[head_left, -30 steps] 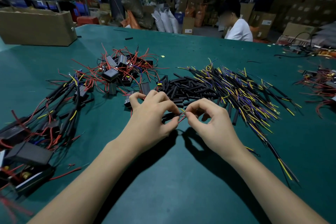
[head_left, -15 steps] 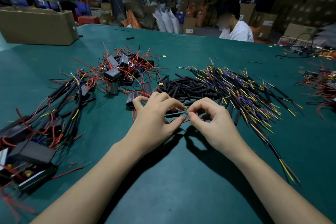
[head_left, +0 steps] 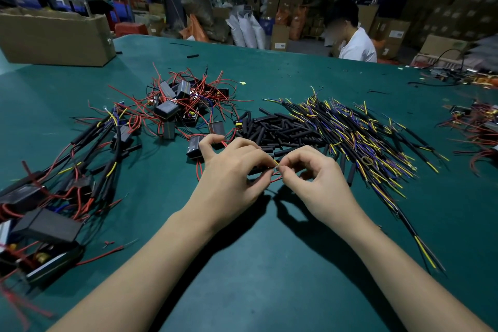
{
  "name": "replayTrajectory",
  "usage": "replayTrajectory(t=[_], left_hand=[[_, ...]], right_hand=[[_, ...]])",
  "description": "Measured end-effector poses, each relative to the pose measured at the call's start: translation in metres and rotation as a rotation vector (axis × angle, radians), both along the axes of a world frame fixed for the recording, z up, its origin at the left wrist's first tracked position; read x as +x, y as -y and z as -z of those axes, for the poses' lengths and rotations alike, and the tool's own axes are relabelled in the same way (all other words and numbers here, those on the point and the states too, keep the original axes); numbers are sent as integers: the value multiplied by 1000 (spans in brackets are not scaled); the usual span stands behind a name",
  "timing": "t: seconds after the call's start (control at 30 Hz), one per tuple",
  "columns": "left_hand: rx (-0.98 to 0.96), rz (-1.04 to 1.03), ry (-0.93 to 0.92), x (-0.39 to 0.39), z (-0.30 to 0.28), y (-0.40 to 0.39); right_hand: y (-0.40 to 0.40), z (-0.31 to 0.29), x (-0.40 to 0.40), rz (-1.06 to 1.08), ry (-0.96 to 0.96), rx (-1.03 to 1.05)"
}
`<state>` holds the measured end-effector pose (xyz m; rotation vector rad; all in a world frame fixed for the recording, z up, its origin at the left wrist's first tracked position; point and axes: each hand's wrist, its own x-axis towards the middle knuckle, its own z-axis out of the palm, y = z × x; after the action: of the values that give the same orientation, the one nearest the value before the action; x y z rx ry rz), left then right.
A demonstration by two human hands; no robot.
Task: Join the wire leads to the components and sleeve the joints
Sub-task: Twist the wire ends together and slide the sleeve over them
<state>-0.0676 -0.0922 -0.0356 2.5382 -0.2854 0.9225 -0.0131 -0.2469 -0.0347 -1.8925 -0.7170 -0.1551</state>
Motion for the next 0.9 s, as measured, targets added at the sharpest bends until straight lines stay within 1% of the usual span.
replayTrajectory(t=[0.1, 0.23, 0.27, 0.33, 0.4, 0.47, 0.5, 0.53, 0.67, 0.8, 0.9], left_hand=[[-6, 7, -10, 0, 1, 0], [-13, 30, -62, 2, 3, -1], [-9, 30, -76, 3, 4, -1], [-13, 24, -111, 4, 4, -2], [-82, 48, -180, 6, 4, -4], [-152, 88, -268, 5, 2, -8], [-162, 100, -293, 4, 0, -11], [-163, 111, -295, 3, -3, -14], [-146, 134, -252, 1, -13, -28], [-89, 104, -216, 1, -15, -32], [-138, 129, -162, 2, -13, -25]], right_hand=[[0, 0, -1, 8, 68, -21], [3, 1, -2, 7, 258, -118], [4, 1, -2, 9, 321, -166], [4, -1, -3, 39, 518, -286], [3, -3, -4, 76, 728, -393], [2, -5, -4, 80, 836, -443], [2, -5, -5, 73, 826, -440], [2, -4, -5, 64, 772, -421], [5, -1, -4, 1, 479, -310], [4, 1, -2, -10, 375, -236], [4, 3, -3, 3, 335, -211]])
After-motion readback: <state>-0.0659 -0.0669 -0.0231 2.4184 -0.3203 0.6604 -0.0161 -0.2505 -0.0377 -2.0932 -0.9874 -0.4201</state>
